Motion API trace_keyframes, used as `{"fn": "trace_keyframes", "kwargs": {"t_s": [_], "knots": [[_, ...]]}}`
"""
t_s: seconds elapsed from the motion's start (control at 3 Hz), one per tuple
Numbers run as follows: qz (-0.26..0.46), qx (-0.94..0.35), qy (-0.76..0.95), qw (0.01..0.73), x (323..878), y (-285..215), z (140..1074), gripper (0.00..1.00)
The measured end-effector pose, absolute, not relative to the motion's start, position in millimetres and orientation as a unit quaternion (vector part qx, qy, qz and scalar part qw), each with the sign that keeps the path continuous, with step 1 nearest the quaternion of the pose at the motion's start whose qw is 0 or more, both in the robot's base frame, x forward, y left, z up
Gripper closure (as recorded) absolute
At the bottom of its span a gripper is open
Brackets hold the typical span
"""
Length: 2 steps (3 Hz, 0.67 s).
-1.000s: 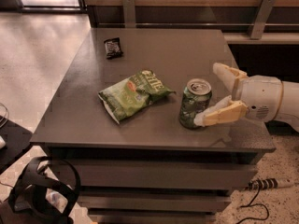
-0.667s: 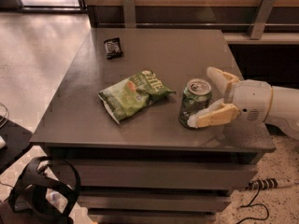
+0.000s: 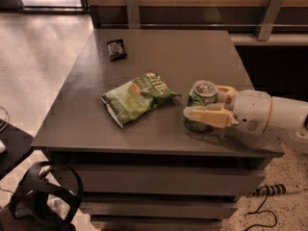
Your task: Move green can near rxbar chocolate
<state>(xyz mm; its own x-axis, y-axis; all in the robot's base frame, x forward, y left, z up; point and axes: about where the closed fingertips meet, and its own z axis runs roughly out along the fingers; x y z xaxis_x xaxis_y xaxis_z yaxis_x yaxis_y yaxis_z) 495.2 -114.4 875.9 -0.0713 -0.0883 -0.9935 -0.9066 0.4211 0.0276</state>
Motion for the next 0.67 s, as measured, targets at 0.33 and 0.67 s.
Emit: {"fn": "trace_keyframes", "kwargs": {"t_s": [0.33, 0.67], "knots": [[0.368, -0.394, 0.632, 0.556, 495.1, -112.0, 876.3, 0.65], [0.369, -0.396, 0.631, 0.556, 494.9, -109.8, 876.9, 0.87]]}}
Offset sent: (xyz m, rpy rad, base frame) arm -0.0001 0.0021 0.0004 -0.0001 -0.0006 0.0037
